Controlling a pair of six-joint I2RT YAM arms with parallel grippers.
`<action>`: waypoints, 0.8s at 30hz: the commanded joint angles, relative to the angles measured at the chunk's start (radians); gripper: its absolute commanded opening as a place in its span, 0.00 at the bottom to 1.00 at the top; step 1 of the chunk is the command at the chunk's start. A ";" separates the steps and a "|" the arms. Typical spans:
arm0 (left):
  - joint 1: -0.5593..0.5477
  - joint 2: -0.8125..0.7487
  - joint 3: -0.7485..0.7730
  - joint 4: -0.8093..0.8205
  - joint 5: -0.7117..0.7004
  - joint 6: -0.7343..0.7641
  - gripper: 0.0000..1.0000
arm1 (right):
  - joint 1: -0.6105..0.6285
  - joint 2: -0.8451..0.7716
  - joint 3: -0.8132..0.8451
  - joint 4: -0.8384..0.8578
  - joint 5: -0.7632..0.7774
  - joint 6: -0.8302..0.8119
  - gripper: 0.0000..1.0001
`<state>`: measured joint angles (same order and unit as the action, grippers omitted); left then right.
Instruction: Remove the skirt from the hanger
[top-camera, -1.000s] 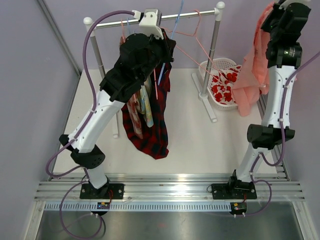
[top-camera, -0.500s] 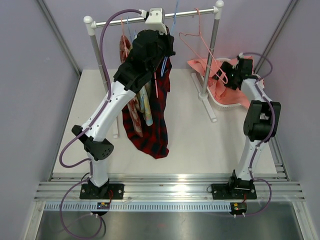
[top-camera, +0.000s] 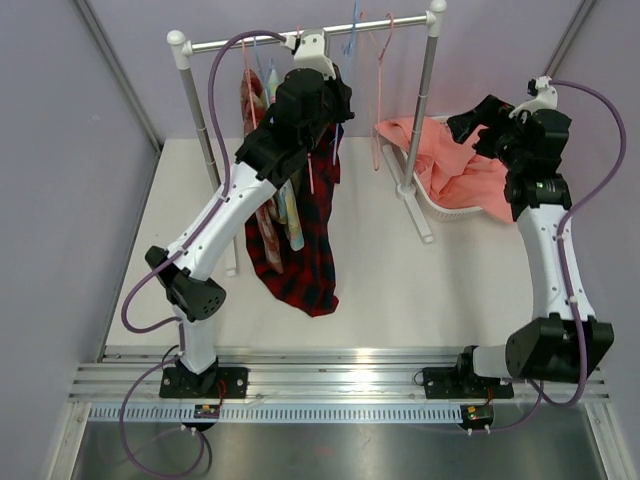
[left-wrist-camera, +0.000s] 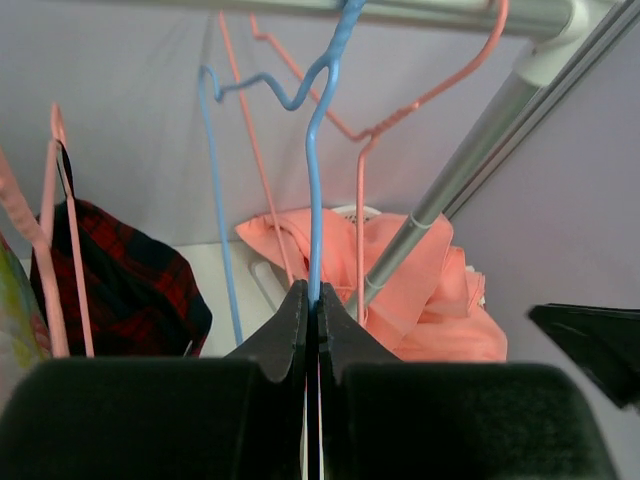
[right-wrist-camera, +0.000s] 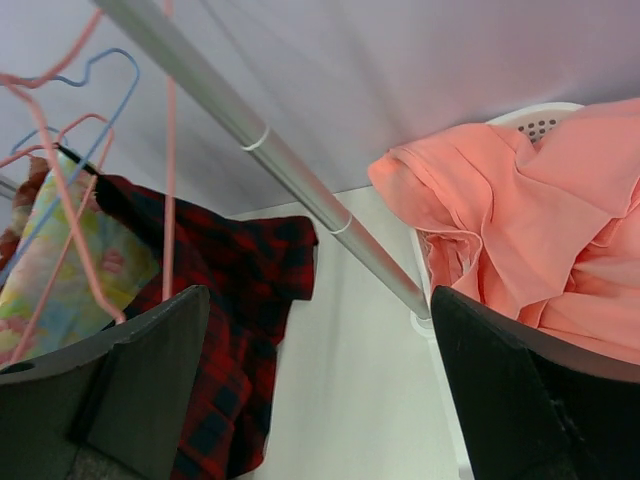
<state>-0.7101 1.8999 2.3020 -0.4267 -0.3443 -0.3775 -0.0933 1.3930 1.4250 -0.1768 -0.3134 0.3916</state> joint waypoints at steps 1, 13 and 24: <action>0.015 -0.028 -0.015 0.000 0.005 -0.054 0.00 | 0.007 -0.069 -0.063 -0.024 -0.004 -0.013 0.99; -0.055 -0.127 -0.019 -0.053 0.054 -0.046 0.32 | 0.006 -0.218 -0.067 -0.136 0.011 -0.025 1.00; -0.080 -0.393 -0.187 -0.132 -0.013 0.005 0.48 | 0.009 -0.287 -0.097 -0.179 -0.010 -0.027 0.99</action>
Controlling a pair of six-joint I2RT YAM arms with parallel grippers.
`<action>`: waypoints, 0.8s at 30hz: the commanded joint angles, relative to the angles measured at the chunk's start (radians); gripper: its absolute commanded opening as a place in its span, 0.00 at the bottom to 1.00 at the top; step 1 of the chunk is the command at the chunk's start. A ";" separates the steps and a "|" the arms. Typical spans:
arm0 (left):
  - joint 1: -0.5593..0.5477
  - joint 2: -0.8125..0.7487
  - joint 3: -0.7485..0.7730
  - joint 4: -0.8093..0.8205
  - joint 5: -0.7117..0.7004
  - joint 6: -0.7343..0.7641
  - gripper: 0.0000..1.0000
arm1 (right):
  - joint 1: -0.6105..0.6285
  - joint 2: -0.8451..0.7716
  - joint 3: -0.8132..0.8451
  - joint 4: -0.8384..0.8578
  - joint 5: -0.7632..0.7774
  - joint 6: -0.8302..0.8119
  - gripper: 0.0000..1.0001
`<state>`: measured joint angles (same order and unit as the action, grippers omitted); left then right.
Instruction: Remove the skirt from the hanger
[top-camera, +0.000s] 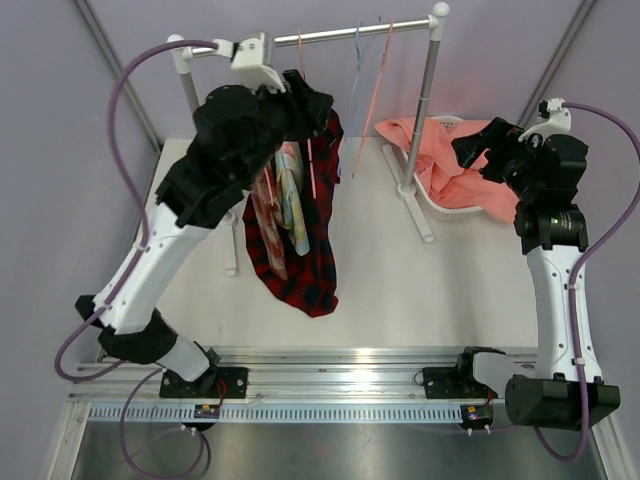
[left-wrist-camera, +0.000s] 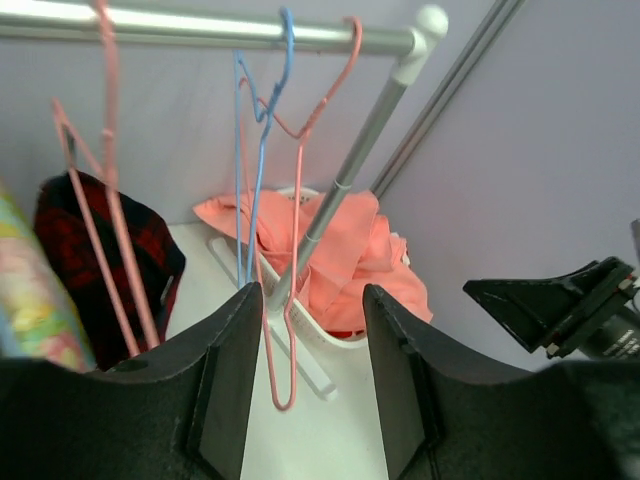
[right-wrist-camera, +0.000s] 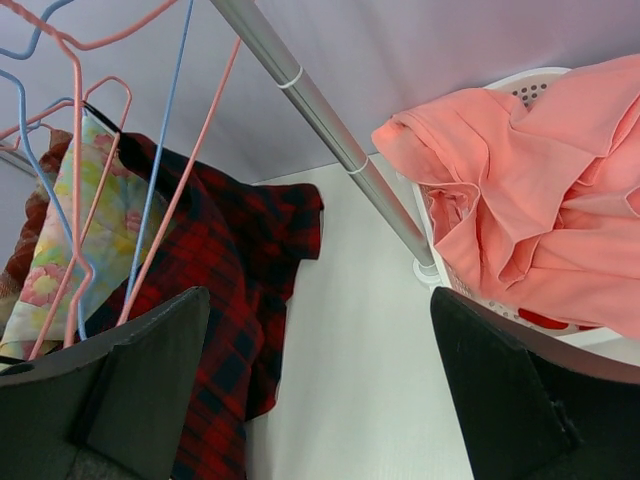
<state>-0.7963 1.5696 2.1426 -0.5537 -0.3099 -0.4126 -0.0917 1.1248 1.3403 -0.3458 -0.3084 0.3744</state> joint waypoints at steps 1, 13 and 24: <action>0.006 -0.074 -0.042 -0.020 -0.085 0.046 0.47 | 0.004 -0.026 -0.015 -0.012 -0.018 -0.011 1.00; 0.043 -0.023 -0.096 -0.020 -0.115 0.064 0.44 | 0.006 -0.062 -0.032 -0.038 -0.024 -0.025 0.99; 0.109 0.145 0.042 -0.078 -0.124 0.066 0.42 | 0.006 -0.072 -0.033 -0.042 -0.018 -0.034 0.99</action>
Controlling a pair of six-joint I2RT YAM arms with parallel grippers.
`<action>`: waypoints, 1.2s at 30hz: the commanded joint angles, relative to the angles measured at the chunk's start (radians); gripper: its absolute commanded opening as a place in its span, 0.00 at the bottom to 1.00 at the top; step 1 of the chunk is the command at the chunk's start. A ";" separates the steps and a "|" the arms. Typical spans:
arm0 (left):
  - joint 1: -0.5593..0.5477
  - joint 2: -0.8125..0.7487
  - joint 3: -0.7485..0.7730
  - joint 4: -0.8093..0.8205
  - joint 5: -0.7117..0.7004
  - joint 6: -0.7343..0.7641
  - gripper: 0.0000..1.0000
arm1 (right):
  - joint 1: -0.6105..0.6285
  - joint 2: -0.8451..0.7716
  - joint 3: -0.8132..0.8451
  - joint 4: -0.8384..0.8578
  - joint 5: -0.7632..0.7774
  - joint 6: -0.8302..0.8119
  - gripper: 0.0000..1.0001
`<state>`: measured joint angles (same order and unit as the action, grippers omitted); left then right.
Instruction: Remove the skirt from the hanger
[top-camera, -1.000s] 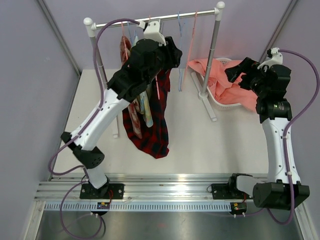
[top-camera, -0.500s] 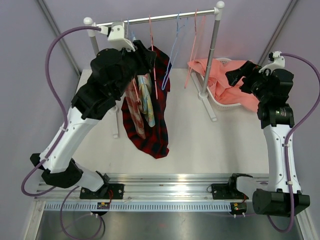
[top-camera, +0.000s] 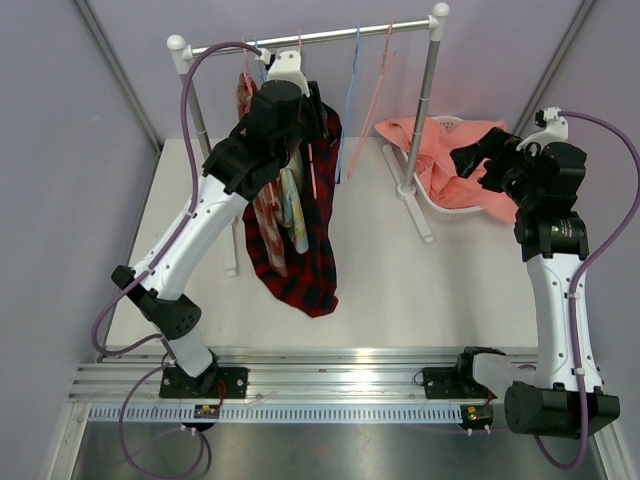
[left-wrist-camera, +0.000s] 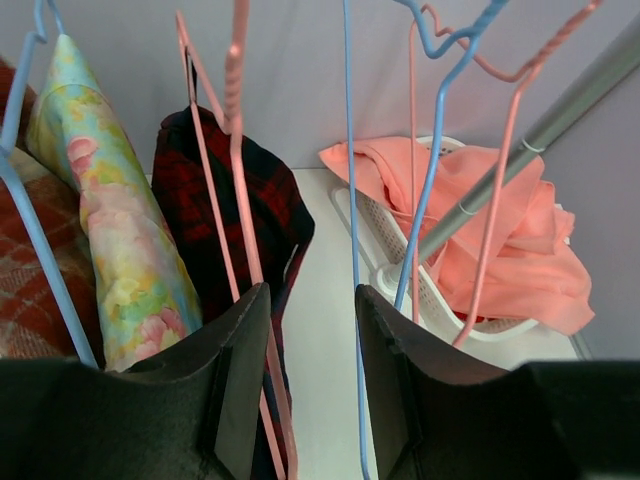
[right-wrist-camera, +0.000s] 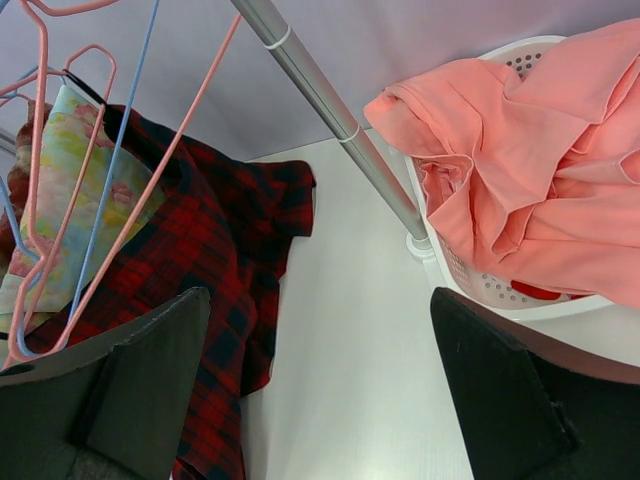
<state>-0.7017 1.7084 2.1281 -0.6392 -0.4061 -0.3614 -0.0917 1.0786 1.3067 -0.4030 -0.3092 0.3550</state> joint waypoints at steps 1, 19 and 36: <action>0.016 0.008 0.055 0.004 -0.034 0.012 0.42 | 0.006 -0.025 -0.001 0.015 -0.018 -0.014 0.99; 0.019 -0.073 -0.068 0.064 -0.076 0.055 0.42 | 0.006 -0.020 -0.015 0.036 -0.031 -0.001 1.00; 0.036 0.014 -0.045 0.081 -0.062 0.058 0.11 | 0.007 -0.028 -0.032 0.047 -0.041 0.004 0.99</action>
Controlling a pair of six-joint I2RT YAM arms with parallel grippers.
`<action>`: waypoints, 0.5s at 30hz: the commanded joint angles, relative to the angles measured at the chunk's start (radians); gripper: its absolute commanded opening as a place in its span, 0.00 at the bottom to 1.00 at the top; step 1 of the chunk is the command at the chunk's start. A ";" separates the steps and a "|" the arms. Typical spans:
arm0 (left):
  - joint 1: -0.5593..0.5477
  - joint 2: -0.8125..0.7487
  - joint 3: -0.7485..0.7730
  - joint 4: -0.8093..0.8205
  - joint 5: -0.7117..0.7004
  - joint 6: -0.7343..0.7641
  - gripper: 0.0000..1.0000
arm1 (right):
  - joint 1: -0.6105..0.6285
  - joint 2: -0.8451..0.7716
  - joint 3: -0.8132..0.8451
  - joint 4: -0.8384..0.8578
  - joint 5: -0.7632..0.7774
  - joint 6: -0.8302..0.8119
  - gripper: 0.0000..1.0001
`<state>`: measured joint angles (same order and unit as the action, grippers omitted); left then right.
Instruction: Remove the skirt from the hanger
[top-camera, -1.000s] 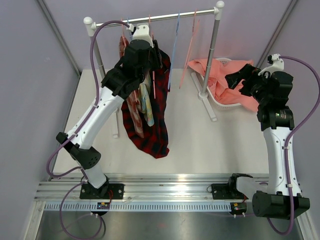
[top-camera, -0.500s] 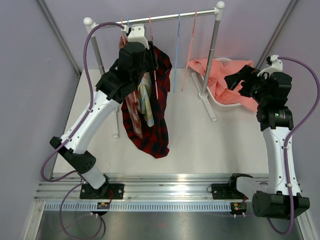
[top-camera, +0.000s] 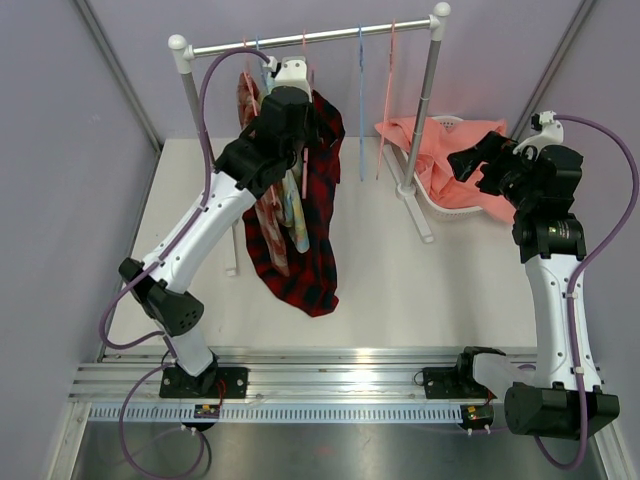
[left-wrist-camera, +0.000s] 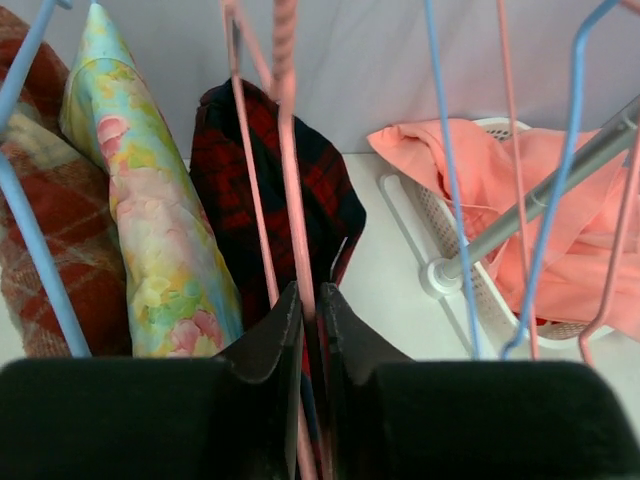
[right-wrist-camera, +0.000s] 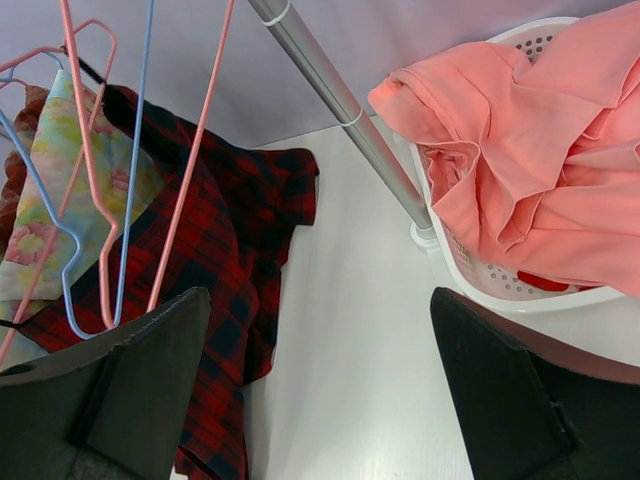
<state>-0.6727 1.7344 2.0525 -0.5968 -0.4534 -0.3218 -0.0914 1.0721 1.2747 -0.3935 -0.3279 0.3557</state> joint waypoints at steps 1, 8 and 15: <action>0.007 -0.012 0.035 0.034 -0.013 0.020 0.00 | 0.005 -0.020 -0.001 0.039 -0.026 0.006 0.99; 0.005 -0.013 0.170 -0.090 0.033 0.027 0.00 | 0.008 -0.014 0.044 0.047 -0.124 0.015 0.99; -0.073 0.017 0.412 -0.175 0.030 0.056 0.00 | 0.355 0.101 0.348 -0.072 -0.105 -0.096 0.99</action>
<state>-0.6964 1.7721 2.3516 -0.8364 -0.4232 -0.3031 0.0696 1.1374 1.4433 -0.4236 -0.4587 0.3389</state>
